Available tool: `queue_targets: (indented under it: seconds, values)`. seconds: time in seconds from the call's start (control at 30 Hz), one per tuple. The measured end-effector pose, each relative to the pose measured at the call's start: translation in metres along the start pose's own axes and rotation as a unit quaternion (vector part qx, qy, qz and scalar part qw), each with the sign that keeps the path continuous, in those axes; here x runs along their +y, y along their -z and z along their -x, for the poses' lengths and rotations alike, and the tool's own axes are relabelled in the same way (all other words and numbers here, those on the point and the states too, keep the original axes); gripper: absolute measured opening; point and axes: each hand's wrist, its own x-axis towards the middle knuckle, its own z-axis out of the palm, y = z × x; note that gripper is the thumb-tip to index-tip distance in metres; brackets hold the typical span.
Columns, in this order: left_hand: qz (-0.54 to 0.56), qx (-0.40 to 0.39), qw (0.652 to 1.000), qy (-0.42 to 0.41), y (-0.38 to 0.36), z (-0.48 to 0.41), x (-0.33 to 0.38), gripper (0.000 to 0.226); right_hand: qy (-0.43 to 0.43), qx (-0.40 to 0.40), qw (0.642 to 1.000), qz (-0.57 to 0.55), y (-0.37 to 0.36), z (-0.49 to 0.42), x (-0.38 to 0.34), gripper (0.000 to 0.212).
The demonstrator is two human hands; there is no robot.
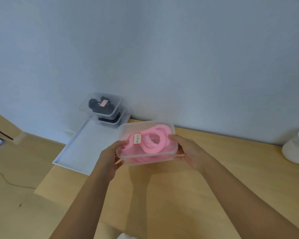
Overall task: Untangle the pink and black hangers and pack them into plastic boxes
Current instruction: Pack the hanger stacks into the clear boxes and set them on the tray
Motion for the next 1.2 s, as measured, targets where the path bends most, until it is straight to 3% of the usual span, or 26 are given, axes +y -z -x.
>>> queue_targets:
  seconds: [0.27, 0.5, 0.63, 0.77, 0.87, 0.97, 1.1, 1.2]
  values:
    - [-0.012, 0.05, 0.999, -0.007, 0.135, -0.053, 0.05, 0.012, -0.007, -0.024, 0.999, -0.034, -0.155, -0.025, 0.008, 0.019]
    - [-0.032, 0.029, 0.999, 0.0, 0.2, -0.12, 0.075, 0.006, -0.017, 0.014, 0.998, -0.063, -0.237, -0.061, 0.019, 0.017]
    - [-0.052, 0.002, 0.998, 0.017, 0.213, -0.152, 0.071, 0.021, -0.034, 0.053, 0.994, -0.085, -0.256, -0.075, 0.039, 0.035]
    - [-0.052, -0.04, 0.998, 0.004, 0.213, -0.173, 0.075, 0.019, -0.021, 0.096, 0.99, -0.096, -0.263, -0.087, 0.045, 0.043]
    - [-0.05, -0.044, 0.998, -0.004, 0.207, -0.185, 0.079, 0.031, -0.019, 0.12, 0.989, -0.086, -0.265, -0.096, 0.038, 0.043]
    - [-0.031, -0.029, 0.999, -0.003, 0.2, -0.193, 0.081, 0.027, -0.024, 0.119, 0.989, -0.084, -0.263, -0.101, 0.027, 0.037]
    - [-0.014, -0.023, 1.0, -0.002, 0.197, -0.197, 0.083, 0.018, -0.029, 0.133, 0.989, -0.056, -0.261, -0.11, 0.023, 0.045]
    - [-0.034, -0.038, 0.999, 0.005, 0.2, -0.201, 0.079, 0.038, -0.022, 0.137, 0.989, -0.053, -0.262, -0.111, 0.025, 0.047]
